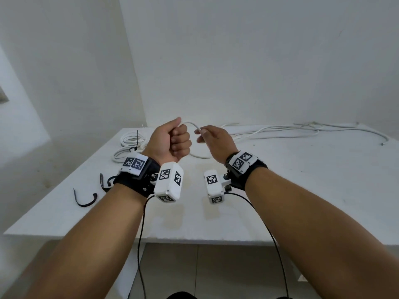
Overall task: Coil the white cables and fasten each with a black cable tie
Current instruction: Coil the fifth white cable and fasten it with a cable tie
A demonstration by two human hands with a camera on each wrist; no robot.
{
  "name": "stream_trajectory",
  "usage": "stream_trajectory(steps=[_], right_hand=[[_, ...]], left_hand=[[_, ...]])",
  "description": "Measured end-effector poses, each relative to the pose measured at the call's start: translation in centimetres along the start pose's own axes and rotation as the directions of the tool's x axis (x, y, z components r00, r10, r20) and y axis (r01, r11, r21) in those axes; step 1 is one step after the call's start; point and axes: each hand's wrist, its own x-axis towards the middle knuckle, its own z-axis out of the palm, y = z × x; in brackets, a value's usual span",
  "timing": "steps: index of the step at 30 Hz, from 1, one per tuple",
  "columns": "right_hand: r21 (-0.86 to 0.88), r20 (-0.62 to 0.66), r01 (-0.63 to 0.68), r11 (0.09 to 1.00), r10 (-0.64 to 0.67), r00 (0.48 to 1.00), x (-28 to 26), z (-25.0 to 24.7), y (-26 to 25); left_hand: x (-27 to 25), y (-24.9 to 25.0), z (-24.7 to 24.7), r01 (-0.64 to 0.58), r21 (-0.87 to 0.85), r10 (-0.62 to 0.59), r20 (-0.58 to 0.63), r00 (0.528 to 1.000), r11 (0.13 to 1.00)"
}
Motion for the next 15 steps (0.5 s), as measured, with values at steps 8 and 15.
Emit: stream_trajectory(steps=[8, 15], right_hand=[[-0.005, 0.011, -0.111, 0.994, 0.111, 0.994, -2.3, -1.9, 2.5], [-0.112, 0.095, 0.055, 0.992, -0.044, 0.994, -3.6, -1.2, 0.9]], left_hand=[[-1.3, 0.3, 2.8, -0.181, -0.117, 0.194, 0.115, 0.974, 0.977], [0.3, -0.1, 3.5, -0.431, 0.006, 0.430, -0.073, 0.900, 0.903]])
